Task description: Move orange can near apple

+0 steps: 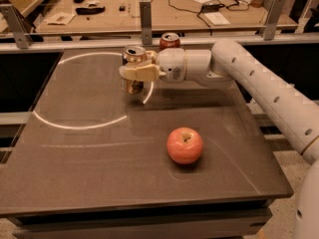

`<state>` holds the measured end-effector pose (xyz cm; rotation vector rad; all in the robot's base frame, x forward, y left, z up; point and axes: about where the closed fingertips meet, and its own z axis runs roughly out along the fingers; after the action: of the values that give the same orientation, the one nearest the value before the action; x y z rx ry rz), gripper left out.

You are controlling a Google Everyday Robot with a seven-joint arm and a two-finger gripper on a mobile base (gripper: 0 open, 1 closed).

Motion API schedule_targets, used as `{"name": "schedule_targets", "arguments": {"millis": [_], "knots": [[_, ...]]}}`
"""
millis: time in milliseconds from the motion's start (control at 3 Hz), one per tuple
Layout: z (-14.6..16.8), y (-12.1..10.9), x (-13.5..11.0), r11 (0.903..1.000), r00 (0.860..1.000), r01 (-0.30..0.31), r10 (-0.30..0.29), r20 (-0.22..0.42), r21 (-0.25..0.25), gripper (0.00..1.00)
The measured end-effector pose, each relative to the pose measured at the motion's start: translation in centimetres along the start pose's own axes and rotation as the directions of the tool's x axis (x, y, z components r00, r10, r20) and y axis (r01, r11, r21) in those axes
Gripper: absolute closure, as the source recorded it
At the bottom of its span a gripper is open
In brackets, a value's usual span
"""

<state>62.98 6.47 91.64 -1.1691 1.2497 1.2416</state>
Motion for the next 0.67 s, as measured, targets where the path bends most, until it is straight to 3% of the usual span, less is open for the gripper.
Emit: {"name": "schedule_targets", "arguments": {"millis": [333, 667], "knots": [[-1.8, 1.6, -0.1, 0.9949, 1.000, 0.011, -0.012, -0.011, -0.101, 1.00], [-3.7, 2.7, -0.4, 0.9866, 0.998, 0.016, -0.026, -0.062, -0.162, 1.00]]}}
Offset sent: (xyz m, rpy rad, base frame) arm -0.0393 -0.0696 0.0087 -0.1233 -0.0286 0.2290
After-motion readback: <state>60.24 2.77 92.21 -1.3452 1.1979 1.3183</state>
